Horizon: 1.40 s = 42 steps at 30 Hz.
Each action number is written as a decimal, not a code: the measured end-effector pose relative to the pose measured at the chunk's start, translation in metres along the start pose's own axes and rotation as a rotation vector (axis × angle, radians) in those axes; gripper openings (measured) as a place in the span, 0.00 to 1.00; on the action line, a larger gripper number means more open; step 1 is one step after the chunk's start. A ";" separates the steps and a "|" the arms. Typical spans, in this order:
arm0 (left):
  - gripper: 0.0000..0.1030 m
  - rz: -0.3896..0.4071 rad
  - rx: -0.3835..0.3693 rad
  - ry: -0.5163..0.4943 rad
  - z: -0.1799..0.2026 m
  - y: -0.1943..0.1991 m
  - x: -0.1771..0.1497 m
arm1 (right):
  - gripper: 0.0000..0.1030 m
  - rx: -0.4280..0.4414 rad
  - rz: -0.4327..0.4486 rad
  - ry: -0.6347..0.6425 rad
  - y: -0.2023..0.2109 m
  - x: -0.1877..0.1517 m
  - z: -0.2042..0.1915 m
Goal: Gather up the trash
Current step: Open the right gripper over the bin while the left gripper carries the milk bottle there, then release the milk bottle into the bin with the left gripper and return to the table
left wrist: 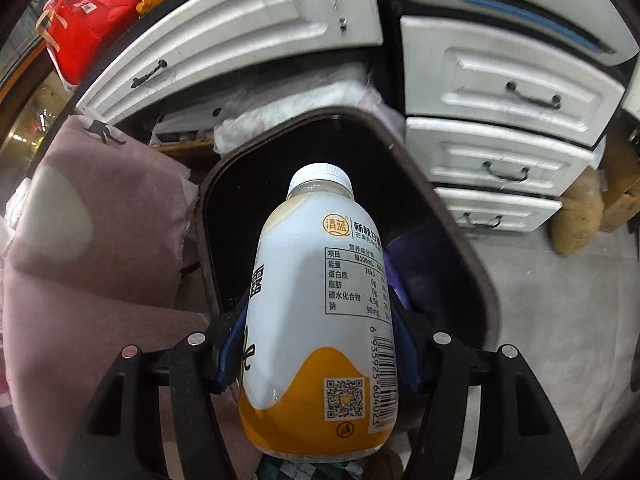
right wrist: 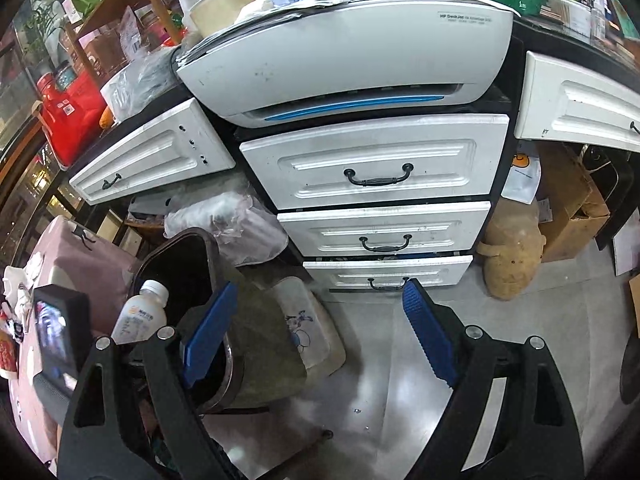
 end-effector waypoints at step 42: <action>0.95 0.479 0.001 0.313 -0.214 0.203 -0.183 | 0.87 0.245 0.148 0.680 0.068 -0.065 -0.284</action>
Point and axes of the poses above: each gripper's, at about its wrist camera, not at the fingertips, and y roughly against the way its jaws point, z to its right, x to its top, the point moved 1 cm from there along -y, roughly the way its jaws point, and after that the axes turned 15 degrees about -z, right-handed, at the moved point
